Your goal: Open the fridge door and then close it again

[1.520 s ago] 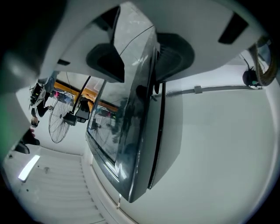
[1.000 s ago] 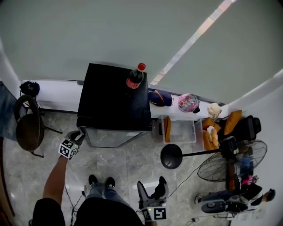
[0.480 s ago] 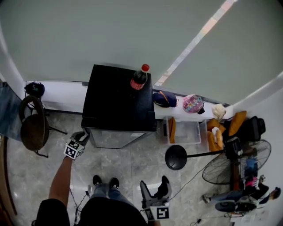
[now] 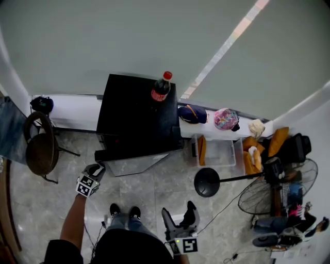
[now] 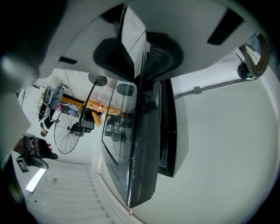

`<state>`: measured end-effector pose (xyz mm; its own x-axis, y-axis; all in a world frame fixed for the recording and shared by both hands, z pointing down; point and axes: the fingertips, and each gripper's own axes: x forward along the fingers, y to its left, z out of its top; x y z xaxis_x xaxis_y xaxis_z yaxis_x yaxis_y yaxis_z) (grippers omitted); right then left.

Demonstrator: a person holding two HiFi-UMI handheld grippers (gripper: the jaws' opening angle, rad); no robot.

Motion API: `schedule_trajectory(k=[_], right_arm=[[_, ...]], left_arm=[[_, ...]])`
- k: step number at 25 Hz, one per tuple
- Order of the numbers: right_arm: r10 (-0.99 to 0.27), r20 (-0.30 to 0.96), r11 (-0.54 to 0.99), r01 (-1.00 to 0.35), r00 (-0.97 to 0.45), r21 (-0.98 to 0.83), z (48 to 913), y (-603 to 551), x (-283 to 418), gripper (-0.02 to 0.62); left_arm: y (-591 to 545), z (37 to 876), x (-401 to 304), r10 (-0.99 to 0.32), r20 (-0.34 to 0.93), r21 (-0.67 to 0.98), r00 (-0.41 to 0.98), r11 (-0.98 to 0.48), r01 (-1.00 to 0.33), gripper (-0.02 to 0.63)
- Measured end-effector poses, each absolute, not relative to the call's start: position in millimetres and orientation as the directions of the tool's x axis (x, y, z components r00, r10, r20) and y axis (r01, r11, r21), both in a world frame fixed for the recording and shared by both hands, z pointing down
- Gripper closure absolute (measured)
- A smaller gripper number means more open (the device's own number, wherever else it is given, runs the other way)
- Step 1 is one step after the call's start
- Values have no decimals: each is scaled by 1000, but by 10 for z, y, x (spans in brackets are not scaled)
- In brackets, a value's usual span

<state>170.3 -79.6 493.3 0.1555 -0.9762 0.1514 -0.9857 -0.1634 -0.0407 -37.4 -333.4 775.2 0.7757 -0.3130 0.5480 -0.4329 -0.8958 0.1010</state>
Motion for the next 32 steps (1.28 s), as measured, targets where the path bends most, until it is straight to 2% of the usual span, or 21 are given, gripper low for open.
schedule_trajectory(k=[15,21,32], right_arm=[[-988,107,-122,-989,114,-77,4920,-665,1544,172],[-987,129,-108,-991,97,-80,5026,-643,1466,230],[-982,153,-127,-987,112,-98,5145,-623,1374,266]], left_arm=[[-2774,7780,-436,-359,563,98,744,-865,-492,535],[-2604,7777,-424,-353,574,101,739,-864,-492,540],[-2321,7759,-390,-344,588,102,732,-866,-489,549]])
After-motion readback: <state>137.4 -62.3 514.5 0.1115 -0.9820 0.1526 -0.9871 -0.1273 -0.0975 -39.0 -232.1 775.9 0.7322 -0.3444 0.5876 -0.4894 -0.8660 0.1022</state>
